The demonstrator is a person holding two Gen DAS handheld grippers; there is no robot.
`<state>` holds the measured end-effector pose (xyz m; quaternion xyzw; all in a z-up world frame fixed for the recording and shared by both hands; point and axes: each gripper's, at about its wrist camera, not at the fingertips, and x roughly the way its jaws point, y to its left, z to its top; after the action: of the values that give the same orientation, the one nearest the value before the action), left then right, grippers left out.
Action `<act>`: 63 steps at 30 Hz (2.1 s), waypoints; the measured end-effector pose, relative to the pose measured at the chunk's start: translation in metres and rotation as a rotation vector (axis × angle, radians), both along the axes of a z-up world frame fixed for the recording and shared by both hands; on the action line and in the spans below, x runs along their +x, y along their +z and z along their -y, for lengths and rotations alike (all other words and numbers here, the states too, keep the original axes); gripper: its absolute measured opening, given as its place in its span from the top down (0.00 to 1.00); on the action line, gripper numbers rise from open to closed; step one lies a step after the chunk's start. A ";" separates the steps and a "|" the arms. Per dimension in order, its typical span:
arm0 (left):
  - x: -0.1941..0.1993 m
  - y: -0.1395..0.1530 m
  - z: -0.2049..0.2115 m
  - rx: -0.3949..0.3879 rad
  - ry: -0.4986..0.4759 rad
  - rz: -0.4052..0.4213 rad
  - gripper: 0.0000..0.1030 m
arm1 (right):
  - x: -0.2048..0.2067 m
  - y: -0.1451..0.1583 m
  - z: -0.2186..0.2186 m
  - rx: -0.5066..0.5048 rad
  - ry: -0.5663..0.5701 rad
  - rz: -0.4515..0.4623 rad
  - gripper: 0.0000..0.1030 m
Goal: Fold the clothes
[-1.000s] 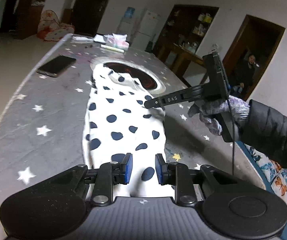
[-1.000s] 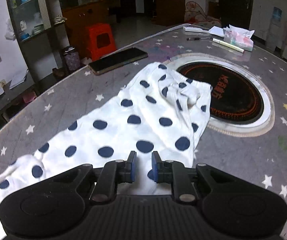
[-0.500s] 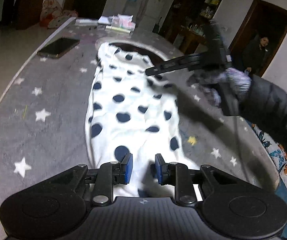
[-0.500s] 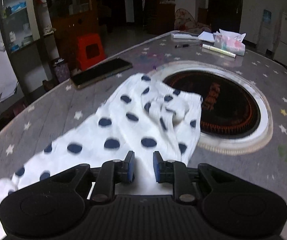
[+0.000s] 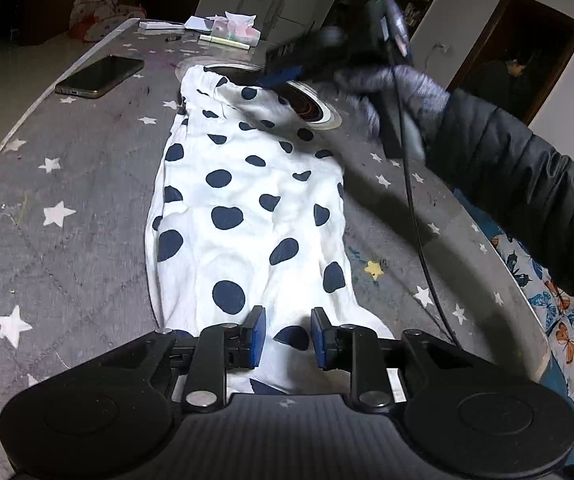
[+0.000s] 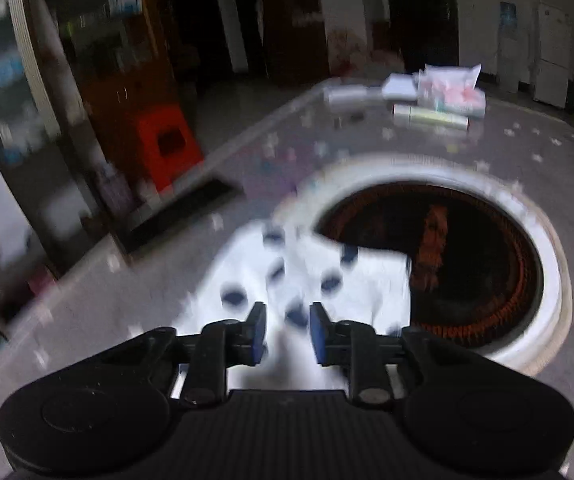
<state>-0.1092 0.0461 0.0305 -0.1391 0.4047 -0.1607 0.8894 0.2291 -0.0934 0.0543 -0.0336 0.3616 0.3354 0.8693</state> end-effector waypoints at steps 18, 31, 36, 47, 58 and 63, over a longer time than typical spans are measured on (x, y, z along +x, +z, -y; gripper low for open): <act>0.005 0.000 0.004 -0.011 -0.025 -0.005 0.62 | 0.045 -0.043 -0.009 -0.125 -0.071 -0.047 0.84; 0.005 0.000 0.005 -0.016 -0.024 -0.011 0.58 | 0.072 -0.040 -0.017 -0.235 -0.126 0.057 0.84; 0.005 0.001 0.007 -0.015 -0.029 -0.011 0.55 | 0.072 -0.026 -0.009 -0.176 -0.106 0.062 0.63; 0.005 0.002 0.008 -0.019 -0.032 -0.014 0.52 | 0.087 -0.048 0.001 -0.075 -0.105 -0.062 0.54; 0.004 0.008 0.008 -0.014 -0.027 -0.007 0.48 | 0.082 -0.050 0.000 -0.018 -0.096 -0.052 0.83; 0.002 0.013 0.005 -0.011 -0.007 0.005 0.45 | 0.077 -0.042 0.002 0.002 -0.105 -0.030 0.84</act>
<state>-0.1073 0.0413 0.0439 -0.1421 0.4023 -0.1661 0.8891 0.3059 -0.0958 0.0122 -0.0085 0.3756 0.2900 0.8802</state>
